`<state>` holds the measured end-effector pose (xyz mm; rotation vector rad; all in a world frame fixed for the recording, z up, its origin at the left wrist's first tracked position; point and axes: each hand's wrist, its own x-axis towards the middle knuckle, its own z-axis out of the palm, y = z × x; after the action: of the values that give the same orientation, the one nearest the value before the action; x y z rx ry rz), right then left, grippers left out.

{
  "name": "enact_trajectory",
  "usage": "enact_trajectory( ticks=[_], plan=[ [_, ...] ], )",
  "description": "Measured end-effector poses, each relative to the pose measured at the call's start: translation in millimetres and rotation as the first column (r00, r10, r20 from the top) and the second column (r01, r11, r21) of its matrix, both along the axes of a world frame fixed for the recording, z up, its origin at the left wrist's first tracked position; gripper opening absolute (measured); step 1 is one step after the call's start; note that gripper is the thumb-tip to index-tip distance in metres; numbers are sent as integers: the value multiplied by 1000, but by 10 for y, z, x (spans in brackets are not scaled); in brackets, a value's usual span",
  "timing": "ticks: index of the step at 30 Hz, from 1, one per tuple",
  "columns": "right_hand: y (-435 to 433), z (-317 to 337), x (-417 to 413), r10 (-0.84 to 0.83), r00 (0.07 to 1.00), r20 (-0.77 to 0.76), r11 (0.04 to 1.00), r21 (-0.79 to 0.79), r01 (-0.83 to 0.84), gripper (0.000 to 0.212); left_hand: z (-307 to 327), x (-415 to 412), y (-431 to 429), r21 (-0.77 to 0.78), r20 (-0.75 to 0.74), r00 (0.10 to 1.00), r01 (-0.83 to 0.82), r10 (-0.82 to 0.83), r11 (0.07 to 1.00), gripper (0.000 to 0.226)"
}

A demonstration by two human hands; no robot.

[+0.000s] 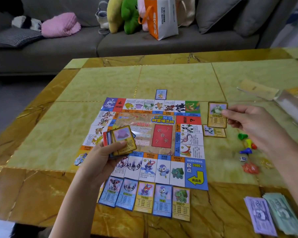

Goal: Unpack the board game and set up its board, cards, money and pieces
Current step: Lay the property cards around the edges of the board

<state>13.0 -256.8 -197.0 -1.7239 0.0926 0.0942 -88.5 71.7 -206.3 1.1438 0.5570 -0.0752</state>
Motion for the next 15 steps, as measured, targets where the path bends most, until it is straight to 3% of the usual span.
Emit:
enact_trajectory(
  ticks=[9, 15],
  plan=[
    [-107, -123, 129, -2, 999, -42, 999, -52, 0, 9, -31, 148, -176, -66, -49, 999, 17, -20, 998, 41],
    [-138, -123, 289, -9, 998, -61, 998, -69, 5, 6, -72, 327, -241, -49, -81, 993, 85, -89, 995, 26]
  ],
)
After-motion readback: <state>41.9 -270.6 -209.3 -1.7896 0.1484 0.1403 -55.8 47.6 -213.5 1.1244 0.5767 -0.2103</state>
